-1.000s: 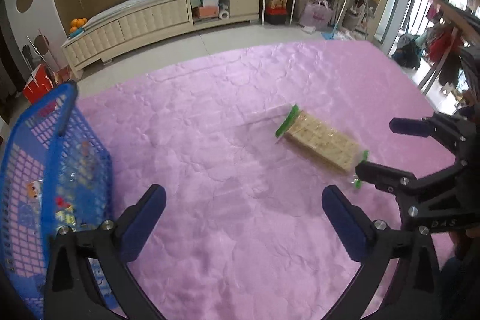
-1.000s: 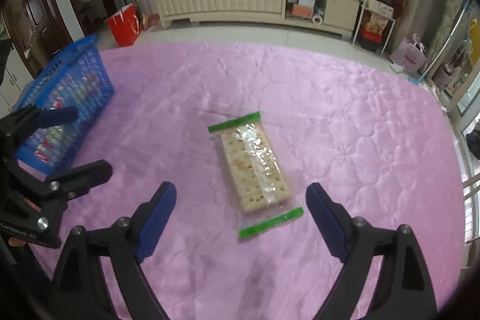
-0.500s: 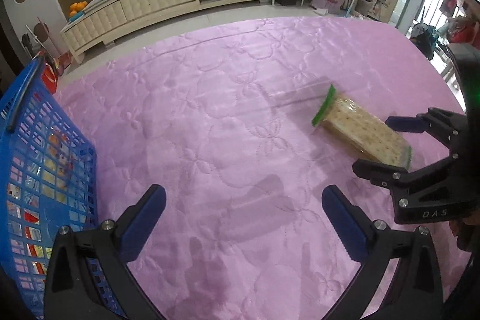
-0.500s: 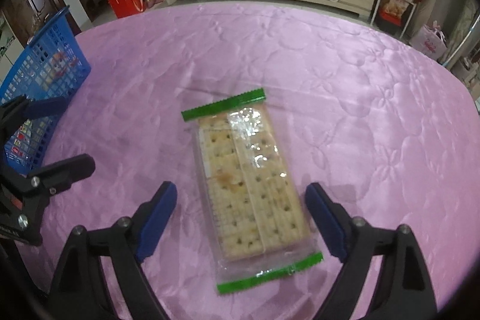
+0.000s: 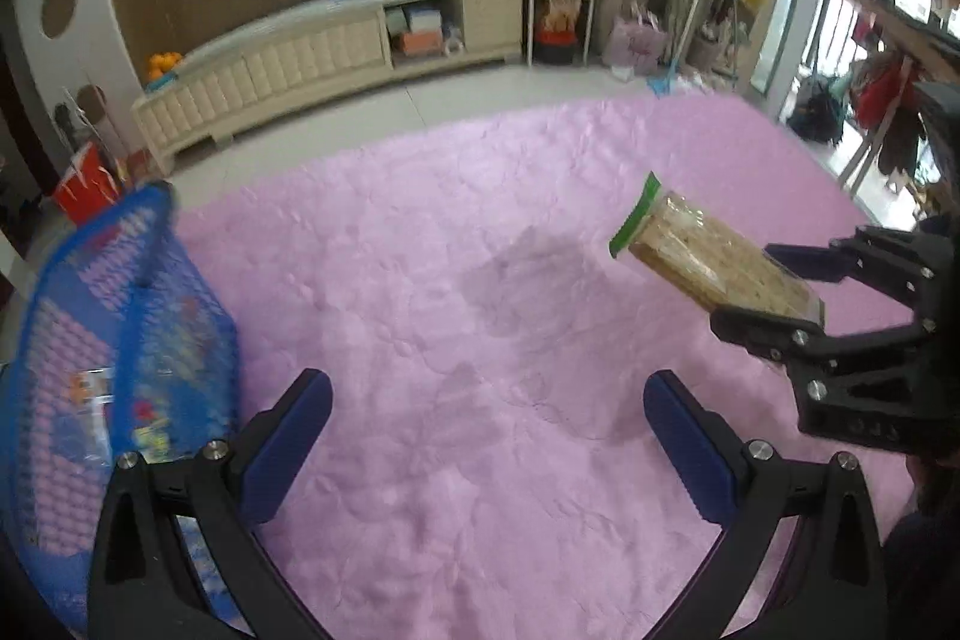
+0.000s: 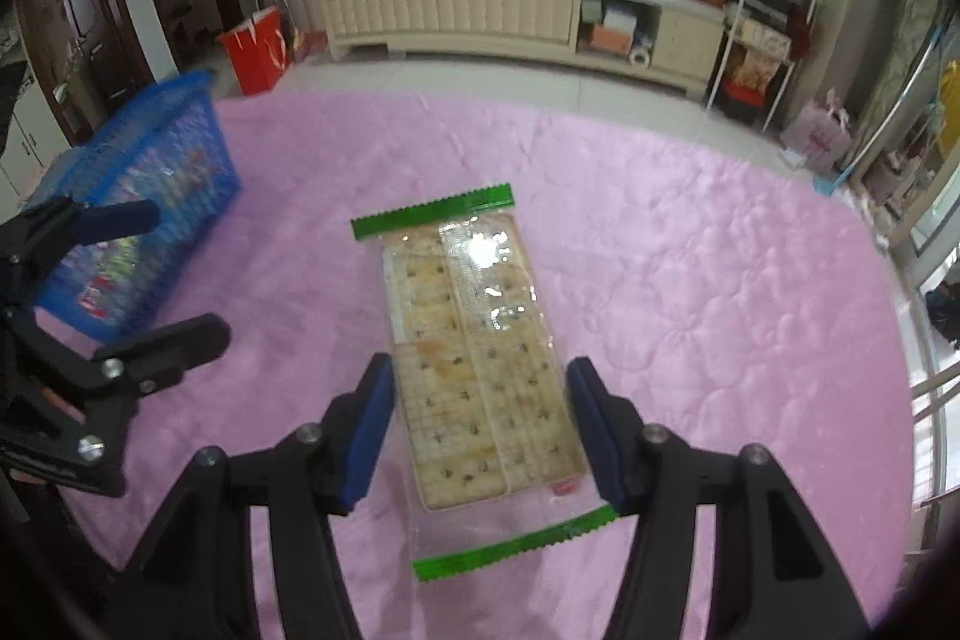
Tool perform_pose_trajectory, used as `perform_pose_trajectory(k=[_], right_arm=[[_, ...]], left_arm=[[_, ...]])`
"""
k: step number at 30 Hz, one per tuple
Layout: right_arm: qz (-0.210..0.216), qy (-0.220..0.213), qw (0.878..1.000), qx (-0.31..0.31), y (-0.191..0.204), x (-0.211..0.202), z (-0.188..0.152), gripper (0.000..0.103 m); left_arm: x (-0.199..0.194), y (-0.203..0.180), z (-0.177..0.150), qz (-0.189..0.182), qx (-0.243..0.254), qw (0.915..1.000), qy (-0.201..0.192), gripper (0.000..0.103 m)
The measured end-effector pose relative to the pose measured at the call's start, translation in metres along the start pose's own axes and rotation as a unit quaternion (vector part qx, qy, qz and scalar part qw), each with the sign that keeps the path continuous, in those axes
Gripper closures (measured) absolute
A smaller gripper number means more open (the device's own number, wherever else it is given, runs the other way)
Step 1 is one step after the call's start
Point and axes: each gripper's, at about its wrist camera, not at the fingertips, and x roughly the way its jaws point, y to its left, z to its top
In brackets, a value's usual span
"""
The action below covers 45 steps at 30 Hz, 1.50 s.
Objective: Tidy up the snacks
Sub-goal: 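Carry the cracker pack over the basket and open the right gripper to drop it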
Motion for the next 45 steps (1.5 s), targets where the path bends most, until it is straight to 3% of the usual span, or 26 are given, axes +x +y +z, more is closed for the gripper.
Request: perform_pose_trajectory(k=[6,12,23,32,45], right_arm=[[-0.004,-0.032,0.999,0.001,0.030,-0.063,0.002,0.040],[0.009,-0.069,0.998,0.004,0.066,-0.110,0.011,0.040],[0.046,-0.095,0.994,0.000,0.148,-0.128,0.029,0.040],[0.075,-0.085,0.993,-0.030,0.216,-0.105,0.051,0.040],[0.086,-0.040,0.993,-0.073,0.275,-0.040,0.075,0.040]], left_arm=[[-0.064,0.001,-0.001,0.003,0.009,0.9991,-0.041,0.000],[-0.130,0.026,-0.010,0.021,0.010,0.9967,-0.078,0.000],[-0.204,0.094,-0.045,0.064,0.001,0.9933,-0.096,0.000],[-0.218,0.161,-0.071,0.088,-0.042,0.9914,-0.088,0.000],[-0.183,0.238,-0.092,0.092,-0.092,0.9901,-0.052,0.000]])
